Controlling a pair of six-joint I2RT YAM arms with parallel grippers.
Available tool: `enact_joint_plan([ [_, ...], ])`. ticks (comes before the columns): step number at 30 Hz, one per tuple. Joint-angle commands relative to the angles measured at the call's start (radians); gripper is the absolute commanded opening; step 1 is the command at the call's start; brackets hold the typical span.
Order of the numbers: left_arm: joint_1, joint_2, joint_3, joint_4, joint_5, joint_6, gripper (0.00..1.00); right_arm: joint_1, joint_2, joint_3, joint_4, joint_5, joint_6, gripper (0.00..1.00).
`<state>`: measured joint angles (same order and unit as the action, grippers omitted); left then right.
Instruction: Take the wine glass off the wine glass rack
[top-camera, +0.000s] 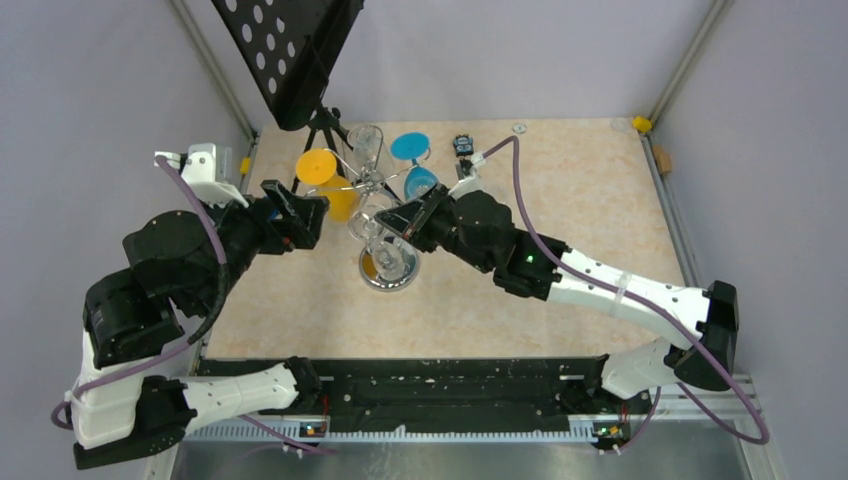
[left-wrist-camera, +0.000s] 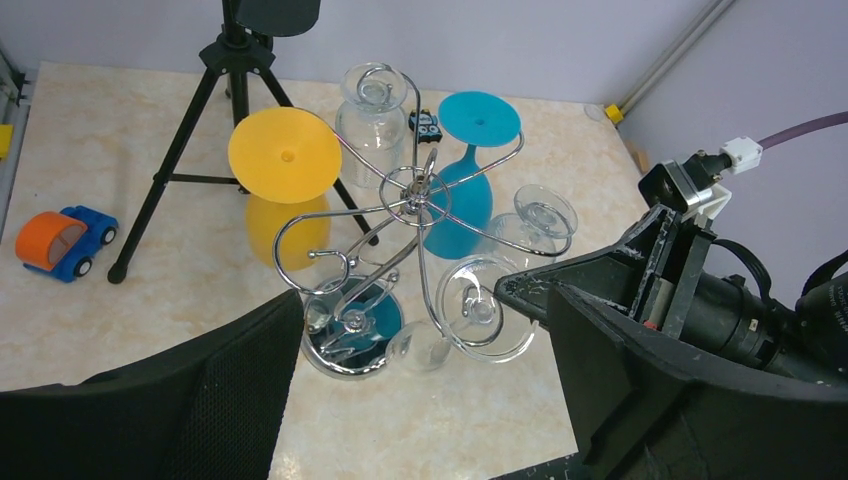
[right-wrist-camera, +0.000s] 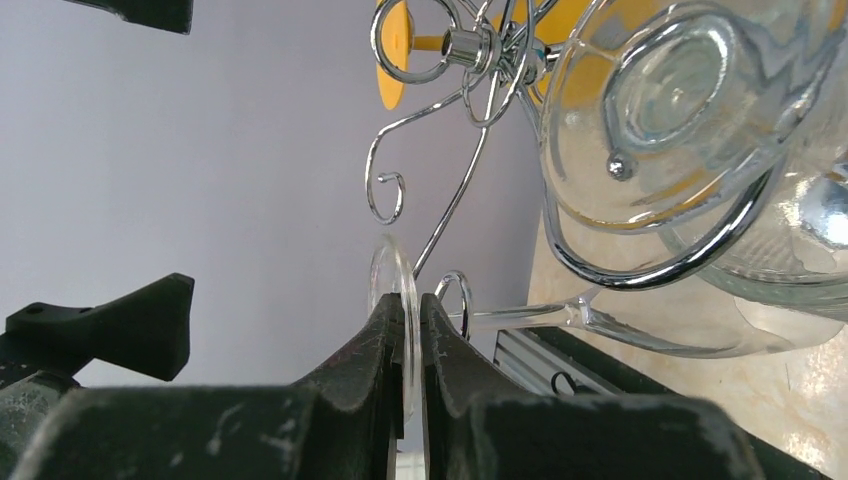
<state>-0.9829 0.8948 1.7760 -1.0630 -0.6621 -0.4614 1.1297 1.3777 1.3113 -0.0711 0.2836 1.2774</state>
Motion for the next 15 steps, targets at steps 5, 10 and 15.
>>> enact_joint_plan([
  [5, 0.0, 0.01, 0.017, 0.013, -0.027, -0.007, 0.94, 0.025, -0.004, 0.125, 0.001, -0.049, -0.016, 0.0],
  [10, 0.0, 0.008, 0.015, 0.036, -0.058, -0.009, 0.93, 0.025, 0.02, 0.135, 0.036, -0.08, -0.013, 0.0],
  [15, 0.0, -0.001, -0.004, 0.065, -0.086, -0.013, 0.93, 0.025, 0.054, 0.166, 0.041, -0.07, -0.044, 0.0],
])
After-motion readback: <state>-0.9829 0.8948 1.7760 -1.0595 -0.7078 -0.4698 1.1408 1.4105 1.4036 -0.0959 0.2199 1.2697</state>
